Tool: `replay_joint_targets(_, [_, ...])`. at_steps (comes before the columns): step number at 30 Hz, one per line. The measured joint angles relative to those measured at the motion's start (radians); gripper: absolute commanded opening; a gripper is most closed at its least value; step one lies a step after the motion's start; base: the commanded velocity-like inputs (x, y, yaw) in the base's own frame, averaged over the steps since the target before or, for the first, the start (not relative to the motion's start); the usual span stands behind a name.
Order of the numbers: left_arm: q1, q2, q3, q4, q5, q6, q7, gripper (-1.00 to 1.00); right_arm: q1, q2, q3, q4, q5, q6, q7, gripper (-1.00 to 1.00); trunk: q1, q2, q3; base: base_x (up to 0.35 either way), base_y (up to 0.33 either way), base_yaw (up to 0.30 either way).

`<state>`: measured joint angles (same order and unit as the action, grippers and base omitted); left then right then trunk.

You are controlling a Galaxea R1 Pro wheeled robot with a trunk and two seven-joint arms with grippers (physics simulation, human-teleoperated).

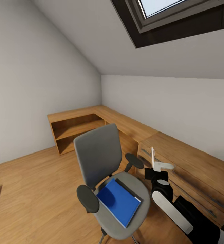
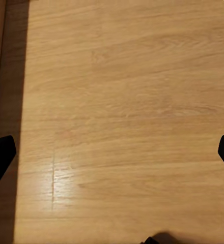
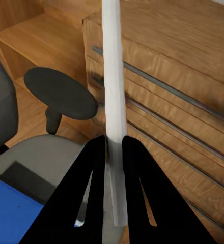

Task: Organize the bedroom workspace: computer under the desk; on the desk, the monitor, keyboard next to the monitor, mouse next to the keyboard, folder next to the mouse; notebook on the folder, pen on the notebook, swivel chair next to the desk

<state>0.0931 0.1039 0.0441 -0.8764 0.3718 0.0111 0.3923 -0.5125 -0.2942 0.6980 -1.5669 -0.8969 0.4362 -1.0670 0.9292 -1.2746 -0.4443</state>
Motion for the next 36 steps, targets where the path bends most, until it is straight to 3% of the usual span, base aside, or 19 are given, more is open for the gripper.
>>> replay_joint_targets(4, [0.000, 0.000, 0.000, 0.000, 0.000, 0.000, 0.000, 1.00, -0.002, 0.001, -0.102, 0.000, -0.002, 0.028, 0.002, -1.00, -0.015, 0.028, 0.013, 0.000, 0.000, 0.000])
replay_joint_targets(5, [0.000, 0.000, 0.000, 0.000, 0.000, 0.001, 0.000, 1.00, -0.006, 0.004, -0.165, 0.000, -0.003, 0.084, 0.013, -1.00, -0.019, 0.035, 0.016, 0.000, 0.000, 0.000])
replay_joint_targets(7, [0.000, -0.001, 0.000, 0.000, 0.001, 0.001, 0.000, 1.00, -0.024, 0.015, -0.246, 0.002, -0.016, 0.177, 0.059, -1.00, -0.027, 0.049, 0.022, 0.000, 0.000, 0.000])
replay_joint_targets(9, [0.000, -0.001, 0.000, 0.000, 0.001, 0.001, 0.000, 1.00, -0.048, 0.025, -0.305, 0.002, -0.023, 0.236, 0.104, -1.00, -0.035, 0.063, 0.028, 0.000, 0.000, 0.000])
replay_joint_targets(14, [0.000, -0.002, -0.001, 0.000, 0.001, 0.001, 0.000, 1.00, -0.077, 0.035, -0.421, 0.002, -0.033, 0.299, 0.166, -1.00, -0.054, 0.098, 0.044, 0.000, 0.000, 0.000])
replay_joint_targets(17, [0.000, -0.001, -0.001, 0.000, 0.000, 0.001, 0.000, 1.00, -0.080, 0.037, -0.439, 0.005, -0.056, 0.303, 0.174, -1.00, -0.065, 0.119, 0.053, 0.000, 0.000, 0.000])
replay_joint_targets(21, [0.000, 0.005, 0.000, 0.000, 0.000, 0.001, 0.001, 1.00, -0.081, 0.037, -0.452, 0.005, -0.132, 0.304, 0.181, -1.00, -0.081, 0.147, 0.066, 0.000, 0.000, 0.000])
replay_joint_targets(23, [0.000, 0.002, 0.000, 0.008, 0.001, 0.001, 0.000, 1.00, -0.081, 0.037, -0.452, 0.006, -0.145, 0.304, 0.182, -1.00, -0.088, 0.161, 0.072, 0.000, 0.000, 0.000])
replay_joint_targets(24, [0.000, 0.001, -0.001, 0.043, 0.001, -0.001, 0.000, 1.00, -0.080, 0.037, -0.452, 0.006, -0.150, 0.305, 0.181, -1.00, -0.092, 0.168, 0.075, 0.000, 0.000, 0.000])
replay_joint_targets(25, [0.000, -0.005, -0.003, 0.180, -0.002, -0.133, 0.001, 1.00, -0.079, 0.035, -0.455, 0.009, -0.152, 0.306, 0.180, -1.00, -0.092, 0.168, 0.075, 0.000, 0.000, -0.096])
replay_joint_targets(27, [0.000, -0.011, -0.024, 0.249, -0.002, -0.194, 0.001, 1.00, -0.077, 0.033, -0.457, 0.011, -0.153, 0.306, 0.180, -1.00, -0.092, 0.168, 0.076, 0.000, 0.000, -0.231])
replay_joint_targets(31, [0.000, -0.012, -0.055, 0.266, -0.001, -0.204, 0.000, 1.00, -0.077, 0.033, -0.464, 0.037, -0.153, 0.305, 0.181, -1.00, -0.092, 0.168, 0.077, 0.000, 0.000, -0.263])
replay_joint_targets(36, [0.000, -0.011, -0.067, 0.273, 0.000, -0.207, -0.002, 1.00, -0.077, 0.035, -0.479, 0.134, -0.152, 0.302, 0.202, -1.00, -0.092, 0.168, 0.077, -0.019, -0.013, -0.286])
